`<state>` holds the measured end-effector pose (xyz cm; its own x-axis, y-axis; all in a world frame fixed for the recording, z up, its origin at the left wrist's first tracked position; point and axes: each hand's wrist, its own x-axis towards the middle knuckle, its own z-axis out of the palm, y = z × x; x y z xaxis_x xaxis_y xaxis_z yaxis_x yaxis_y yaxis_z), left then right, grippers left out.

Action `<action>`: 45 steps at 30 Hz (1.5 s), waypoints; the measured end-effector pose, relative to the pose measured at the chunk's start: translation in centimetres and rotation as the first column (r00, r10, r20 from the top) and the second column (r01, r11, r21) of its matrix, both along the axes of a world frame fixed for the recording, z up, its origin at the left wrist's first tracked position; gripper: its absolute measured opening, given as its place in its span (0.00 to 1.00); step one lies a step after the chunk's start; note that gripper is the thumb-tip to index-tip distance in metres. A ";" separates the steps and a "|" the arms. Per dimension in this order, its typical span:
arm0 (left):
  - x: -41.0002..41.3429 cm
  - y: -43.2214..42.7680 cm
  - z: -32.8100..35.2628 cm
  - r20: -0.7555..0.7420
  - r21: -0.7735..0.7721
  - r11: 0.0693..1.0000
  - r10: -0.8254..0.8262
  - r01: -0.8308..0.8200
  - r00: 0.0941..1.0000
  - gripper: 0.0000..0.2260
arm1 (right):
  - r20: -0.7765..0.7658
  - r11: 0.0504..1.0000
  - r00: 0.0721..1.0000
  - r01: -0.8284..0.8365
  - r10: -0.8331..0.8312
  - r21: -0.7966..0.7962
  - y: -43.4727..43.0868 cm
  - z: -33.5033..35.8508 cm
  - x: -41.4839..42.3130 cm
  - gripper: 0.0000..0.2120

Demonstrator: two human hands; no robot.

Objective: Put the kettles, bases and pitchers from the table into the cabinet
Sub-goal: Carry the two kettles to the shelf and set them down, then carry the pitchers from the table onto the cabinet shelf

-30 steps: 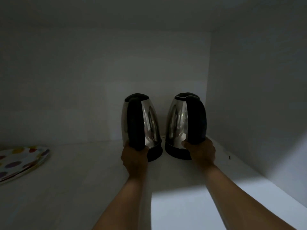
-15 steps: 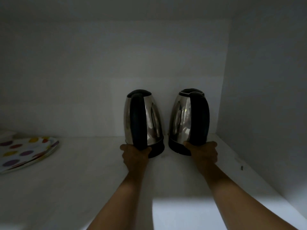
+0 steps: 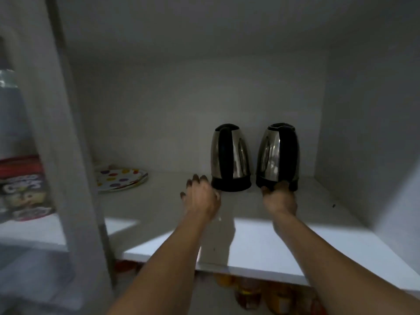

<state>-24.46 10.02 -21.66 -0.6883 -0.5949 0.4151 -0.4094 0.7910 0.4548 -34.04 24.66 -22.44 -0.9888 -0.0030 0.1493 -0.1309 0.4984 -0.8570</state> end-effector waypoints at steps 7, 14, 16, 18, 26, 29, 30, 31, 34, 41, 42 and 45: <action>21.1 -0.3 0.9 -0.008 -0.091 0.981 0.172 -0.172 0.985 0.30 | -0.189 0.939 0.922 -0.315 0.337 0.140 -5.0 0.3 19.1 0.23; 47.0 -5.0 2.1 0.060 -0.073 0.810 0.585 -0.581 0.809 0.29 | -0.154 0.716 0.700 -0.673 0.698 0.185 -13.9 0.6 40.3 0.26; 54.0 -5.3 1.9 0.075 -0.059 0.725 0.689 -0.686 0.721 0.29 | -0.156 0.613 0.592 -0.761 0.790 0.214 -16.1 0.2 46.7 0.25; 60.7 -4.7 1.2 0.118 -0.044 0.633 0.772 -0.773 0.625 0.30 | -0.150 0.498 0.475 -0.826 0.867 0.262 -17.7 -0.5 53.0 0.26; 83.2 0.5 -3.0 0.220 0.010 0.205 0.954 -0.979 0.202 0.27 | -0.039 -0.007 -0.021 -0.944 0.999 0.331 -20.3 -3.6 75.5 0.27; 88.3 1.8 -5.4 0.242 0.044 0.097 0.965 -0.994 0.104 0.25 | 0.020 -0.136 -0.137 -0.929 0.990 0.343 -20.5 -5.9 81.3 0.26; 89.6 2.0 -6.2 0.257 0.063 0.063 0.963 -0.996 0.078 0.25 | 0.048 -0.175 -0.169 -0.922 0.985 0.345 -20.6 -6.8 83.1 0.26; 91.0 2.0 -7.1 0.267 0.082 0.031 0.962 -0.996 0.052 0.24 | 0.076 -0.213 -0.199 -0.914 0.977 0.346 -20.8 -7.7 84.7 0.27; 94.9 1.3 -9.6 0.279 0.145 -0.099 0.959 -0.984 -0.055 0.22 | 0.150 -0.308 -0.273 -0.892 0.950 0.331 -22.4 -10.2 89.3 0.26; 101.6 -1.0 -14.3 0.349 0.327 -0.359 0.905 -0.874 -0.242 0.18 | 0.333 -0.461 -0.389 -0.870 0.859 0.172 -26.9 -15.0 99.3 0.18; 102.4 -1.4 -14.9 0.344 0.336 -0.373 0.903 -0.865 -0.256 0.19 | 0.353 -0.469 -0.400 -0.872 0.846 0.136 -27.3 -15.3 100.5 0.20; 104.7 -2.0 -16.1 0.377 0.342 -0.411 0.884 -0.845 -0.277 0.22 | 0.424 -0.448 -0.380 -0.891 0.822 0.073 -27.8 -16.2 103.7 0.37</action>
